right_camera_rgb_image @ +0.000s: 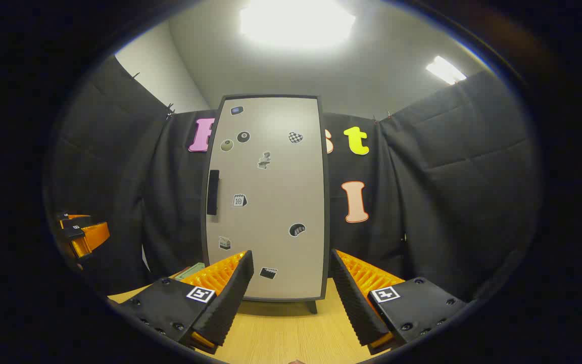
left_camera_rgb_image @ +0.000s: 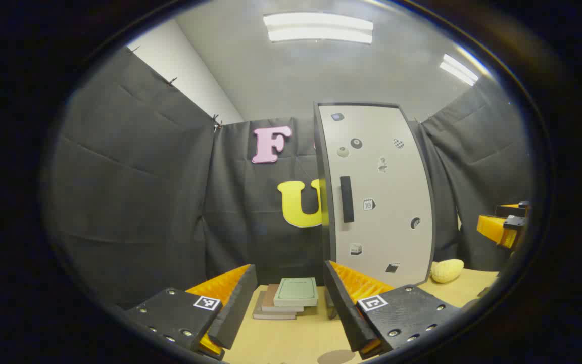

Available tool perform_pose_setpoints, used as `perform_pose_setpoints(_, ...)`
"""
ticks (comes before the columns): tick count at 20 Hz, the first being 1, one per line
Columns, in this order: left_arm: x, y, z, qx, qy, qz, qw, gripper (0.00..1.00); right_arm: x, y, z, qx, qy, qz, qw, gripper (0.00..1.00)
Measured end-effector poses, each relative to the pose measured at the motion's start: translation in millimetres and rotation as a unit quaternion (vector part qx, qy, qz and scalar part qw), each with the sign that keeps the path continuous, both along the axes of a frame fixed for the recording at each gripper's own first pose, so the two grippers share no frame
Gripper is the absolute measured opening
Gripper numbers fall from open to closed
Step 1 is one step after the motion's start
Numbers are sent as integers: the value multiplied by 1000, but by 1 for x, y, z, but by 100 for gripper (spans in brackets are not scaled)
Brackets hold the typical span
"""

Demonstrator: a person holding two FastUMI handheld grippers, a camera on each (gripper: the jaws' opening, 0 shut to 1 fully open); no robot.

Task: Open the cabinet door with the right hand, grasp the bottle in the cabinet with the left hand and place it on the coaster, then close the cabinet door with the right hand.

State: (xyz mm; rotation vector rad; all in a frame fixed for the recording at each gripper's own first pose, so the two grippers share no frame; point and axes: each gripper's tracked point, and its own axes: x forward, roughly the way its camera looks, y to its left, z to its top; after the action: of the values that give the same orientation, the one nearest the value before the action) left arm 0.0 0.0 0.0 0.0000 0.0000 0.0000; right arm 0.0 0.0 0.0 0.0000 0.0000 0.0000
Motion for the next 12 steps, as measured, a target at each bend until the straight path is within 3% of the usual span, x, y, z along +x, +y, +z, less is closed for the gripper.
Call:
perform_pose_setpoints(4, 2, -1, 1, 0, -1, 2, 1000, 83, 2, -1, 0, -3, -1, -2, 1000, 96)
perform_pose_setpoints(12, -2, -9, 4, 8, -5, 5, 1000, 83, 3, -10, 0, 2, -1, -4, 1000, 93)
